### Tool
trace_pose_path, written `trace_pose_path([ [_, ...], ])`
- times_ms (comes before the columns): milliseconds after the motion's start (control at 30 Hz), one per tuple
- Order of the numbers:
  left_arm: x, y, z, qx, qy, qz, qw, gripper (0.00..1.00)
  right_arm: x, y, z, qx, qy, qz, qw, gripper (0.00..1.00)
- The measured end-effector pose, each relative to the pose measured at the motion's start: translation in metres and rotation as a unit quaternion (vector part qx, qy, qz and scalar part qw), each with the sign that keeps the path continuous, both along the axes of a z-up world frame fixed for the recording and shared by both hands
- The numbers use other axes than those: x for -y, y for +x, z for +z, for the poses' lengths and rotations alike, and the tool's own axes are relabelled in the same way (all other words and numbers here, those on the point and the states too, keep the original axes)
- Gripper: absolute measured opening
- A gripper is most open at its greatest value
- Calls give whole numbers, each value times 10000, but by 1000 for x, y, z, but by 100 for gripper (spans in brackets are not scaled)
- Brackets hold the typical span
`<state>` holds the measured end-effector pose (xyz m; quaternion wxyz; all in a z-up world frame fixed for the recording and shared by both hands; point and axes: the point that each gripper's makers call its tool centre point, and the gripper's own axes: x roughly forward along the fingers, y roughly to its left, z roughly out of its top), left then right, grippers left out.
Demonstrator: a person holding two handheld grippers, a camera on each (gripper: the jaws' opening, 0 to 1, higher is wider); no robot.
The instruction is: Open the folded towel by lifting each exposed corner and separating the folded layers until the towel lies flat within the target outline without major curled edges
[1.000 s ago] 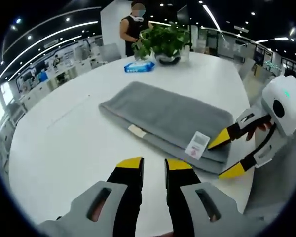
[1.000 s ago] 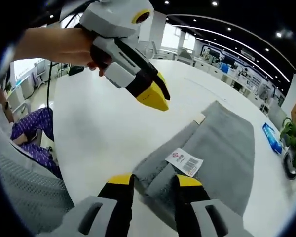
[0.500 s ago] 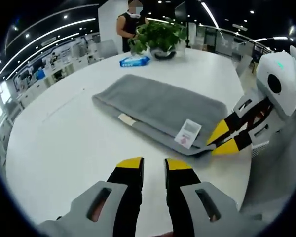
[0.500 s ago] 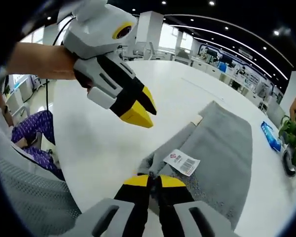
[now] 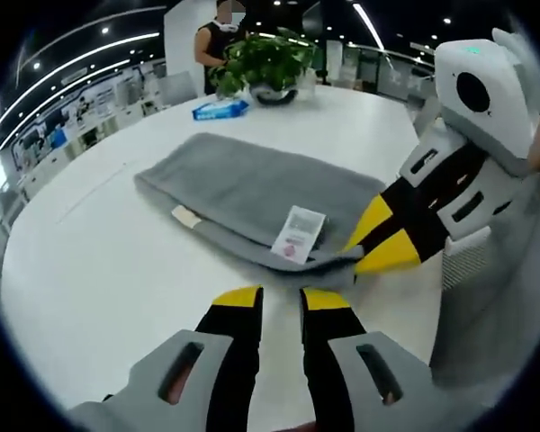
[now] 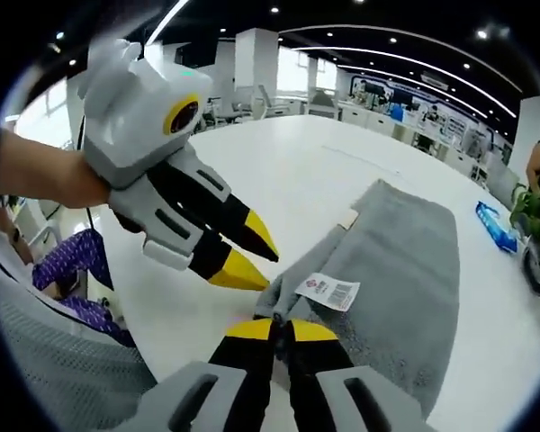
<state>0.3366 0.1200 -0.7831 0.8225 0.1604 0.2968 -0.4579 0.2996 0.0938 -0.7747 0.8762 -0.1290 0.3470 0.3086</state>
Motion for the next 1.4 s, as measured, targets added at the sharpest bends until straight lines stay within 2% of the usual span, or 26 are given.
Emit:
trace_pose_path([
  [167,9,4,7,-107,-251,127,9995,15,2,0,-1,29,-84,-19,10000,1],
  [500,11,4,12,-88,-282,38,9996,15,4,-2,-1,81,-185,-12,9998,1],
  [633,8,6,17,27,-327,88,9994,15,4,-2,-1,87,-185,-26,9998,1],
  [800,7,6,16,-38,-356,84,9993,15,3,-2,-2,75,-210,-17,9998,1],
  [1000,14,3,8,-110,-257,32,9996,15,3,-3,-1,85,-209,-16,9997,1],
  [1100,13,0,-6,-11,118,-97,9999,15,4,-4,-1,61,-213,-14,9998,1],
  [1200,13,-4,-17,89,344,-198,9992,15,5,-6,-1,14,-197,-9,9998,1],
  [1400,15,-3,-16,91,260,-152,9995,14,9,-7,-1,-7,-180,-43,9998,0],
])
